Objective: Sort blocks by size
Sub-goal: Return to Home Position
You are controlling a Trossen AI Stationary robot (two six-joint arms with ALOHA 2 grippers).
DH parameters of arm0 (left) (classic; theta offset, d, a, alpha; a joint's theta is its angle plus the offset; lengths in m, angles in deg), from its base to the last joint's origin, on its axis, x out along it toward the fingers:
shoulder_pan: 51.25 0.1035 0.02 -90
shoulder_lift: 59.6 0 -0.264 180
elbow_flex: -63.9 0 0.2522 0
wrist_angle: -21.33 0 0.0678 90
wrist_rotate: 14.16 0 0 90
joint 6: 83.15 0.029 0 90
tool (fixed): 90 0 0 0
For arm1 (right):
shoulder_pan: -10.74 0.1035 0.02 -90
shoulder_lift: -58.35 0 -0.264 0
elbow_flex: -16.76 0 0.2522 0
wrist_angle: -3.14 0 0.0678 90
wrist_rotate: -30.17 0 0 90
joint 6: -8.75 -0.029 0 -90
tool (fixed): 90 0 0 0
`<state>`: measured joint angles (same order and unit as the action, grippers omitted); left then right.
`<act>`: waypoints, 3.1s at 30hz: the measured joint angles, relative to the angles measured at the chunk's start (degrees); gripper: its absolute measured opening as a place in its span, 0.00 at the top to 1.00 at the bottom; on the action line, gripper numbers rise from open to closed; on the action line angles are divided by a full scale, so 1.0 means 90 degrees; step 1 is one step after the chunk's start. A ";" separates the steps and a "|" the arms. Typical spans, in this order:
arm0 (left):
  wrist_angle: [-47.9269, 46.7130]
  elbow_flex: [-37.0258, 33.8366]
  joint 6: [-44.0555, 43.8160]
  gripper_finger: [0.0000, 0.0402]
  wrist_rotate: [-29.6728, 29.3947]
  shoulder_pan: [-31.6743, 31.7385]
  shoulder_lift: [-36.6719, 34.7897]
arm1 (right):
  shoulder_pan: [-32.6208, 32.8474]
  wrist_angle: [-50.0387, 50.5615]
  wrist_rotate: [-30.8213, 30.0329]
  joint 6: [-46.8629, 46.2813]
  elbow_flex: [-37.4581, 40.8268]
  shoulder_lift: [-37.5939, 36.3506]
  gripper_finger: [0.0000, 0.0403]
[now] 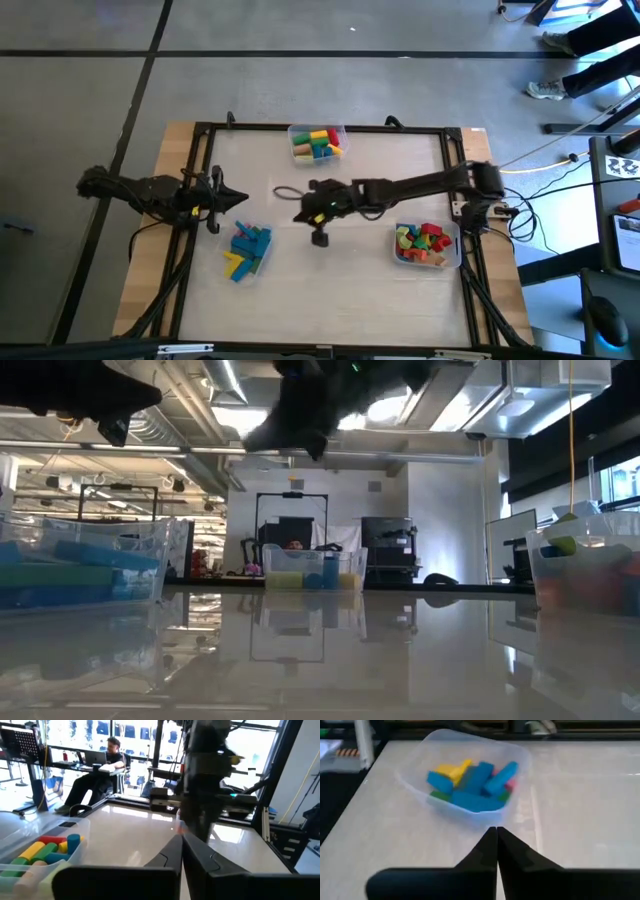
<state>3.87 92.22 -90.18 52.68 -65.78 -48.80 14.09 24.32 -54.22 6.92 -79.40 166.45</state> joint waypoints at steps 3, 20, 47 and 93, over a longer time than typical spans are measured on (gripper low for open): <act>-0.0014 -0.0155 -0.0008 0.98 -0.0002 0.0000 -0.0202 | -0.0148 -0.0662 -0.0010 -0.0134 0.0970 -0.0510 0.97; -0.0107 -0.0310 0.0918 1.00 0.0071 0.0172 -0.0436 | -0.0746 -0.4216 -0.0337 -0.0789 0.6127 -0.4314 0.99; -0.0361 -0.0308 0.0247 0.99 0.0078 0.0180 -0.0784 | -0.0792 -0.4955 -0.1218 -0.1094 0.9057 -0.8447 0.98; 0.0756 -0.1556 0.0814 0.99 0.0649 0.0906 -0.1056 | -0.0791 -0.2710 -0.1663 -0.1402 0.9100 -1.0192 0.98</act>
<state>10.67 78.21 -82.85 58.52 -57.62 -58.30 6.97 -0.07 -69.19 -5.70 2.50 74.71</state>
